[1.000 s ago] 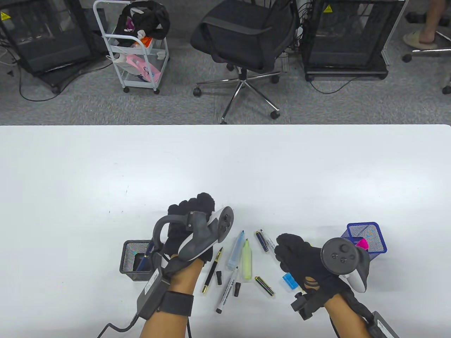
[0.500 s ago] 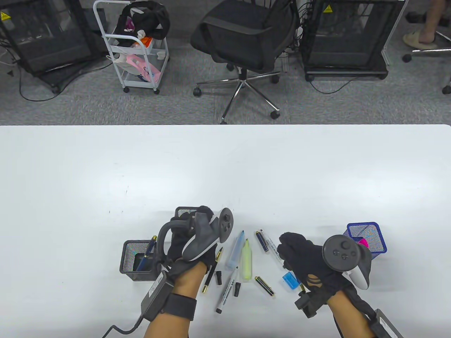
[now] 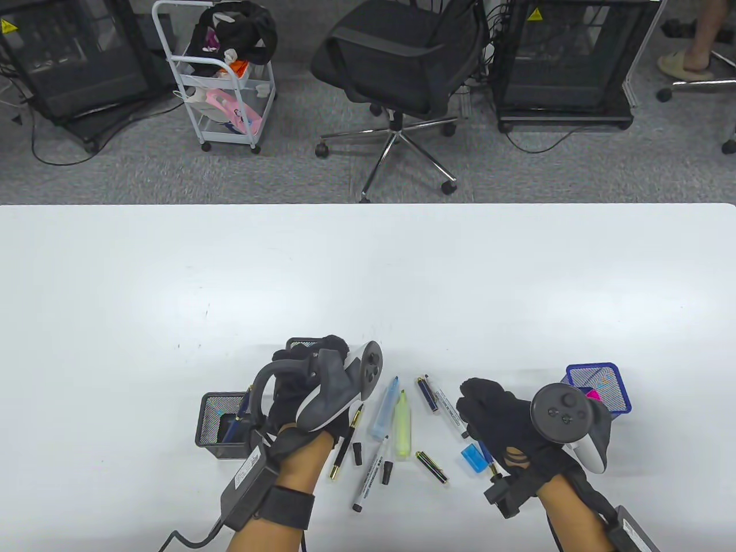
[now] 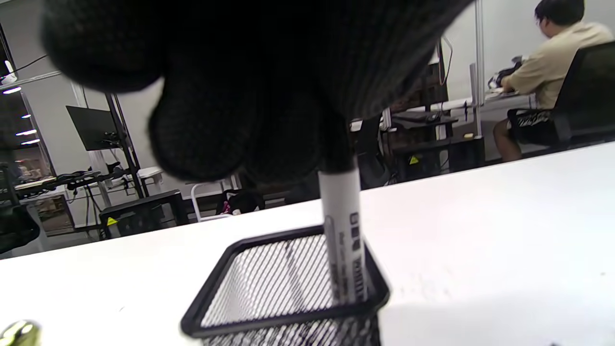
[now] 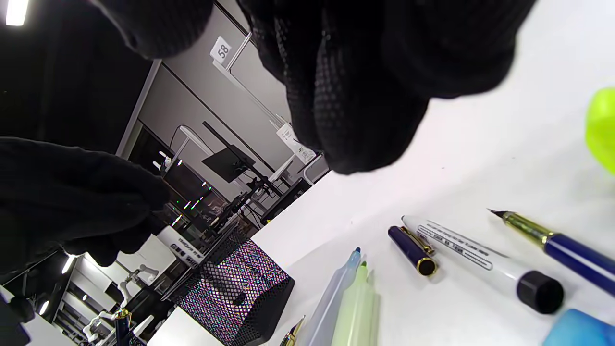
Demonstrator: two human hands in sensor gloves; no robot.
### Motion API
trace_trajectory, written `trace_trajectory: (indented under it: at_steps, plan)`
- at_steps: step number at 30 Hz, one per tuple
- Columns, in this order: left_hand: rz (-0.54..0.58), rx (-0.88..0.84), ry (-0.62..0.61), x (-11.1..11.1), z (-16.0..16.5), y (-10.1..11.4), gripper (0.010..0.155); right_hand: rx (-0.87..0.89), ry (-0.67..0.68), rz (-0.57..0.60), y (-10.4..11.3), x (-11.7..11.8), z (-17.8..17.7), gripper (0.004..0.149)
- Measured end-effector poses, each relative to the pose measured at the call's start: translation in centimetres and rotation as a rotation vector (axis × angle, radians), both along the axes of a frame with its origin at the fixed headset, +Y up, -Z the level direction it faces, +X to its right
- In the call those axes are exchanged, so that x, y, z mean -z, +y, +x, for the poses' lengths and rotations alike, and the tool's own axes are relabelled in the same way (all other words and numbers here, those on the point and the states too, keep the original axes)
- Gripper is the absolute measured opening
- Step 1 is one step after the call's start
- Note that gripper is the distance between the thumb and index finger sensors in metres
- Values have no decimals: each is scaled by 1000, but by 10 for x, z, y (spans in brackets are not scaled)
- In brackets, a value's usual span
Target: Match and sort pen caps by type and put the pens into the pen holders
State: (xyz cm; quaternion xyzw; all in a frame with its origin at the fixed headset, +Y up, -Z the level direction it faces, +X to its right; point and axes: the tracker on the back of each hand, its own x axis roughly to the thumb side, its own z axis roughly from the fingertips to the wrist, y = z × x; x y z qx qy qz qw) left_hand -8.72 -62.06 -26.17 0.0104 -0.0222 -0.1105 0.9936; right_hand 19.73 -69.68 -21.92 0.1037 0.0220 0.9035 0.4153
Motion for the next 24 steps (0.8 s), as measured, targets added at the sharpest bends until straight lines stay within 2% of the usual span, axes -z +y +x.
trace_trajectory:
  at_steps: [5, 8, 11, 15, 19, 24]
  plan:
    - [-37, -21, 27, 5, -7, -5, 42, -5, -2, -1, 0, 1, 1, 64]
    - [-30, -20, 30, 3, -9, -1, 44, -6, -3, -1, 0, 1, 2, 64]
    - [27, -66, -33, -11, -1, 9, 48, -6, -4, 1, 0, 2, 3, 64]
    - [36, -70, -130, -34, 17, 5, 49, -10, -6, -1, 0, 2, 3, 65]
    - [-123, -120, -134, -47, 24, -33, 50, -22, -1, -7, 0, 2, 3, 65]
    - [-217, -31, -105, -53, 16, -86, 53, -52, 14, -4, 1, 0, 1, 65]
